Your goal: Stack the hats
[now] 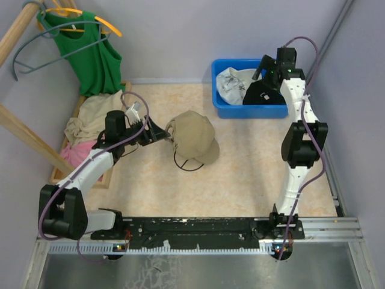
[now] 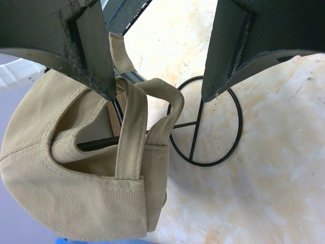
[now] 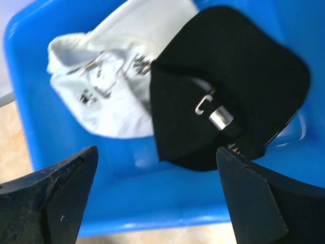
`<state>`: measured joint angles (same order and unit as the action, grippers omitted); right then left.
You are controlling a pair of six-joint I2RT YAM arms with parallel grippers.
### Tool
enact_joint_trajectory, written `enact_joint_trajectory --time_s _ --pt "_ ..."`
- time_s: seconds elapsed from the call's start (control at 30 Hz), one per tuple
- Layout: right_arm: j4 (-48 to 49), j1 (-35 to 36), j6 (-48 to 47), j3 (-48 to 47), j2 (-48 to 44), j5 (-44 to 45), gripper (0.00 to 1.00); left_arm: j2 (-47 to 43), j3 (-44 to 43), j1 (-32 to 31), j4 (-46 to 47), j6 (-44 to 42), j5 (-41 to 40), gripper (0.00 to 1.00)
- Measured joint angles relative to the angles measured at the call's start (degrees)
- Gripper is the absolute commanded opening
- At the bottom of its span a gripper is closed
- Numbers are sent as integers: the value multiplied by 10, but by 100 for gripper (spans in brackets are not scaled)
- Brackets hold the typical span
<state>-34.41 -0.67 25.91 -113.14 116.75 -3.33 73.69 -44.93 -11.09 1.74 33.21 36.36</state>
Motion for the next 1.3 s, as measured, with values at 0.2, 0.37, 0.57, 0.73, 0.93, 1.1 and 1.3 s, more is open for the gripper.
enact_joint_trajectory --time_s 0.2,0.37,0.57,0.73,0.93,1.1,1.3 --pt "-80 -2 -49 -162 117 70 99 -6 -16 2 -16 0 -27 83" --pt "-111 -7 -64 -178 174 78 99 -6 -34 4 -24 -1 -47 84" --pt "-111 -14 -73 -144 205 68 99 -16 -43 6 -36 0 -65 85" --pt "-95 -15 -78 -132 206 64 56 -33 -61 6 -52 0 -77 85" --pt "-83 -15 -82 -132 206 51 0 -40 -129 6 -85 -3 -89 83" --pt "-85 -15 -79 -131 200 40 0 -27 -222 6 -110 -5 -85 83" --pt "-102 -15 -73 -120 132 19 0 14 -325 -2 -119 -4 -58 81"
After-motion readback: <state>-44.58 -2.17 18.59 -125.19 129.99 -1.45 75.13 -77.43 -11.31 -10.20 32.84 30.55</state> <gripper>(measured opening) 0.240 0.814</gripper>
